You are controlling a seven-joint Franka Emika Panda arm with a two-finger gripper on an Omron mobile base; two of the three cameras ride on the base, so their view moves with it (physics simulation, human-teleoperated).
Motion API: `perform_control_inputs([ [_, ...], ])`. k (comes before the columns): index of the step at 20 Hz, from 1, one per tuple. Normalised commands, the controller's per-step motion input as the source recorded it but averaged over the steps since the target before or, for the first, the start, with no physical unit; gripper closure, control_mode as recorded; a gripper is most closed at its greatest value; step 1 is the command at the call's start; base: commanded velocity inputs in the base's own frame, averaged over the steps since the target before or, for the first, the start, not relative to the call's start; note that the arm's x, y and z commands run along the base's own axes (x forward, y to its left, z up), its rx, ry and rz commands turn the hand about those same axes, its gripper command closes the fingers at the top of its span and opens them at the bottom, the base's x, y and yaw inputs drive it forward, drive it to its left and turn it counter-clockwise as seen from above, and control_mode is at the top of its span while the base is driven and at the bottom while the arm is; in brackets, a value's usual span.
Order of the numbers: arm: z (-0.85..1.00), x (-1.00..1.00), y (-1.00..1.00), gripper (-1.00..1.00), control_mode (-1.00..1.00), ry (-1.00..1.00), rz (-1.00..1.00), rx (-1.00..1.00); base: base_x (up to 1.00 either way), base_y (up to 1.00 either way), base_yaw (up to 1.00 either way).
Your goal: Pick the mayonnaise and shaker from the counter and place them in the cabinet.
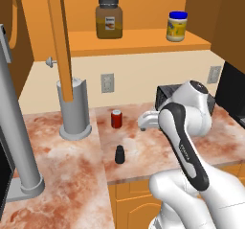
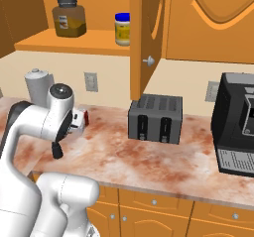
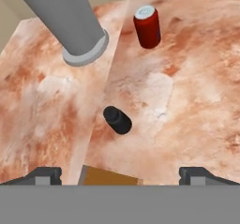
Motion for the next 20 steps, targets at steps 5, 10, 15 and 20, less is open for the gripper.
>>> perform_control_inputs([
  [5, -0.42, -0.16, 0.21, -1.0, -1.0, 0.09, 0.11, -0.01, 0.0, 0.0, 0.0],
  [10, -0.38, -0.07, 0.21, -1.0, -1.0, 0.04, 0.15, 0.0, 0.0, 0.0, 0.0],
  [15, -0.34, 0.0, 0.22, -1.0, -1.0, 0.04, 0.13, 0.0, 0.0, 0.0, 0.0],
  [20, -0.34, 0.0, 0.29, -1.0, -1.0, 0.07, 0.08, -0.01, 0.0, 0.0, 0.0],
])
